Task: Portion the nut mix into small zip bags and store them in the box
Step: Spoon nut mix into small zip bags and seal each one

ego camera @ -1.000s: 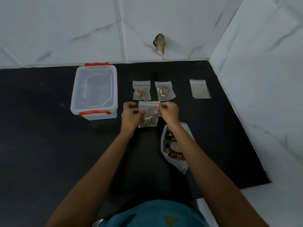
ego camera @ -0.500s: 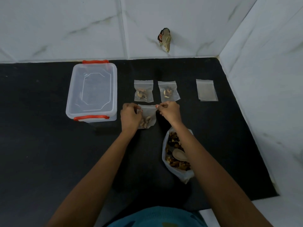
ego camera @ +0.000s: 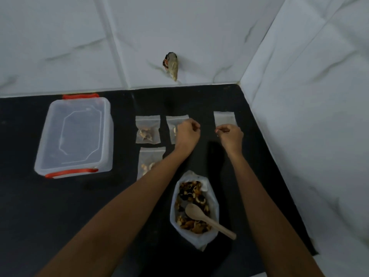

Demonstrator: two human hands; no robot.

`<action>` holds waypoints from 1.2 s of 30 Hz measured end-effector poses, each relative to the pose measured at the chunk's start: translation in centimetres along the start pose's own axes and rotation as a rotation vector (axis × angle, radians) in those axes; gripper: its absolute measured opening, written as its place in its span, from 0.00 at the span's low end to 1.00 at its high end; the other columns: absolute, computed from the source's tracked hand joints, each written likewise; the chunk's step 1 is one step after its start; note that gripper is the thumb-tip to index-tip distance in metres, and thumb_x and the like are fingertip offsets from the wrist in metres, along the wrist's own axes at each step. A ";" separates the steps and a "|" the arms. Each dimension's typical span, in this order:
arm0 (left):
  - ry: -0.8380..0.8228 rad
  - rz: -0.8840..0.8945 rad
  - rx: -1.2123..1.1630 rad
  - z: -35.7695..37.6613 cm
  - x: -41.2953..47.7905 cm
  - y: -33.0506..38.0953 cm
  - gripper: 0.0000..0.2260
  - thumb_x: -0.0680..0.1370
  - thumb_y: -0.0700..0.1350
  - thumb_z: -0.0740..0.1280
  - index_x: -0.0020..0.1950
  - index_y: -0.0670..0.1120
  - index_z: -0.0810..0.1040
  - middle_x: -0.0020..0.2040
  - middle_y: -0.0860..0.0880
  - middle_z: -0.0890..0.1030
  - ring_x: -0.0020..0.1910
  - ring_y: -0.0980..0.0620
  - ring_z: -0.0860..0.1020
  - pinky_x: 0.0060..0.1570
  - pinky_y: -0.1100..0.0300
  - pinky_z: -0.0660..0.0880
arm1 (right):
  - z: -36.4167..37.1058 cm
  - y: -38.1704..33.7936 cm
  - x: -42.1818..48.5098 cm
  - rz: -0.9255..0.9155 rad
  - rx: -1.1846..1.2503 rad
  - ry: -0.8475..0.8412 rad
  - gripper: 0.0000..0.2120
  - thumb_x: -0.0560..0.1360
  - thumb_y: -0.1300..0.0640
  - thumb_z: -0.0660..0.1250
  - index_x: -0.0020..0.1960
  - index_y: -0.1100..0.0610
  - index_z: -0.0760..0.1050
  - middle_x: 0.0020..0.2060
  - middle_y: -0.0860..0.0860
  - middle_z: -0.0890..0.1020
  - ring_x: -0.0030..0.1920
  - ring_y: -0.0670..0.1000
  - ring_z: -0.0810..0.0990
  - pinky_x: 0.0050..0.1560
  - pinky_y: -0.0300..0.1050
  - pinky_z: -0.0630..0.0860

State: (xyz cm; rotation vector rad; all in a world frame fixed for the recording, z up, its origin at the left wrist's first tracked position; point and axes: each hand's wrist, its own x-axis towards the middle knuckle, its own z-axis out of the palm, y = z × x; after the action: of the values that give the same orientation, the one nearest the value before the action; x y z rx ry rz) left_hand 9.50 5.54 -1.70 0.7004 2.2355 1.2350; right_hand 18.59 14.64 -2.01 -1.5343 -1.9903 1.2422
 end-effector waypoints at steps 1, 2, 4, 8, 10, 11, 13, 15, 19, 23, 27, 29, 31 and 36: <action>-0.024 -0.021 0.007 1.1 0.8 0.6 0.06 0.76 0.35 0.63 0.51 0.39 0.77 0.50 0.41 0.80 0.49 0.47 0.79 0.53 0.53 0.77 | -0.5 0.3 1.0 0.009 -0.011 0.042 0.09 0.74 0.63 0.67 0.54 0.61 0.78 0.51 0.55 0.81 0.49 0.47 0.78 0.49 0.36 0.72; -0.047 -0.038 0.026 2.0 1.4 1.1 0.07 0.76 0.35 0.63 0.52 0.39 0.77 0.50 0.41 0.80 0.50 0.46 0.79 0.53 0.52 0.77 | -1.0 0.5 1.9 0.015 -0.023 0.080 0.10 0.74 0.63 0.67 0.54 0.62 0.78 0.52 0.56 0.81 0.51 0.50 0.79 0.49 0.36 0.72; -0.077 -0.063 0.069 3.5 2.7 1.8 0.08 0.76 0.35 0.62 0.52 0.40 0.77 0.52 0.41 0.80 0.52 0.45 0.79 0.54 0.53 0.76 | -1.4 1.1 3.5 0.023 -0.026 0.139 0.11 0.73 0.63 0.68 0.55 0.63 0.78 0.53 0.58 0.81 0.53 0.53 0.79 0.49 0.36 0.70; -0.104 -0.127 0.129 6.1 5.0 2.8 0.10 0.76 0.39 0.64 0.57 0.38 0.74 0.57 0.40 0.78 0.57 0.43 0.77 0.54 0.54 0.73 | -1.6 2.2 5.9 0.060 -0.045 0.201 0.13 0.71 0.62 0.70 0.54 0.64 0.76 0.52 0.59 0.79 0.50 0.55 0.79 0.45 0.38 0.70; -0.108 -0.167 0.128 7.1 5.8 2.9 0.15 0.76 0.42 0.67 0.60 0.37 0.71 0.59 0.39 0.76 0.59 0.42 0.76 0.56 0.52 0.74 | -1.6 2.7 6.6 0.076 -0.069 0.193 0.13 0.71 0.61 0.71 0.53 0.63 0.76 0.52 0.59 0.79 0.48 0.54 0.78 0.43 0.38 0.69; -0.103 -0.187 0.131 7.5 6.1 3.0 0.18 0.75 0.42 0.68 0.61 0.37 0.70 0.60 0.39 0.76 0.59 0.41 0.75 0.57 0.51 0.74 | -1.6 2.9 6.8 0.086 -0.080 0.184 0.13 0.70 0.61 0.71 0.53 0.63 0.76 0.52 0.59 0.79 0.47 0.53 0.78 0.43 0.39 0.68; -0.095 -0.220 0.143 8.0 6.6 3.2 0.20 0.74 0.43 0.69 0.62 0.38 0.69 0.61 0.39 0.75 0.60 0.42 0.75 0.57 0.51 0.73 | -1.7 3.1 7.2 0.102 -0.091 0.165 0.13 0.71 0.62 0.70 0.54 0.63 0.76 0.51 0.58 0.79 0.46 0.51 0.77 0.42 0.38 0.67; -0.085 -0.237 0.162 8.3 6.9 3.3 0.20 0.74 0.43 0.69 0.63 0.39 0.70 0.61 0.40 0.76 0.60 0.42 0.75 0.56 0.51 0.73 | -1.8 3.0 7.3 0.114 -0.084 0.157 0.13 0.71 0.63 0.70 0.55 0.63 0.76 0.51 0.57 0.80 0.49 0.52 0.78 0.43 0.37 0.68; -0.073 -0.250 0.151 8.3 7.4 3.0 0.14 0.74 0.41 0.69 0.58 0.41 0.77 0.58 0.42 0.79 0.57 0.44 0.77 0.55 0.53 0.75 | -1.8 2.9 7.5 0.140 -0.063 0.172 0.12 0.72 0.65 0.69 0.56 0.62 0.76 0.50 0.57 0.80 0.47 0.50 0.77 0.44 0.37 0.69; -0.067 -0.254 0.101 7.9 7.4 2.7 0.11 0.74 0.40 0.69 0.56 0.41 0.79 0.57 0.43 0.80 0.56 0.46 0.78 0.55 0.56 0.74 | -1.8 3.1 7.4 0.143 -0.083 0.190 0.09 0.73 0.65 0.67 0.53 0.61 0.78 0.50 0.56 0.81 0.48 0.51 0.78 0.45 0.39 0.70; -0.058 -0.257 0.029 7.5 6.8 2.5 0.11 0.74 0.40 0.69 0.55 0.42 0.79 0.56 0.43 0.80 0.55 0.46 0.79 0.57 0.52 0.76 | -2.1 2.8 7.0 0.124 -0.087 0.190 0.11 0.73 0.65 0.67 0.55 0.61 0.77 0.52 0.56 0.81 0.51 0.52 0.79 0.45 0.38 0.69; -0.054 -0.254 0.007 7.3 6.4 2.5 0.12 0.74 0.40 0.69 0.57 0.41 0.78 0.56 0.42 0.79 0.55 0.46 0.79 0.57 0.51 0.76 | -2.2 2.6 6.6 0.111 -0.090 0.194 0.11 0.73 0.64 0.67 0.55 0.60 0.78 0.52 0.56 0.81 0.51 0.52 0.79 0.45 0.38 0.69; -0.050 -0.274 -0.043 7.3 6.0 2.5 0.13 0.74 0.40 0.69 0.58 0.41 0.78 0.57 0.42 0.79 0.55 0.46 0.78 0.57 0.50 0.75 | -2.3 2.4 6.3 0.104 -0.091 0.198 0.10 0.73 0.64 0.66 0.55 0.60 0.78 0.52 0.55 0.81 0.50 0.52 0.79 0.44 0.39 0.69; -0.088 -0.310 -0.255 6.4 4.6 3.6 0.11 0.76 0.37 0.65 0.58 0.38 0.77 0.56 0.40 0.79 0.51 0.47 0.78 0.55 0.51 0.76 | -2.9 2.0 5.4 0.073 0.002 0.171 0.10 0.72 0.66 0.66 0.53 0.63 0.78 0.51 0.57 0.81 0.46 0.50 0.78 0.45 0.39 0.71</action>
State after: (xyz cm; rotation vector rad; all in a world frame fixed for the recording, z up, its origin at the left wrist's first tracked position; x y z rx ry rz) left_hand 10.87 14.08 -2.35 0.2909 1.9768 1.2726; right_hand 19.93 20.80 -3.25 -1.6655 -1.8402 1.0986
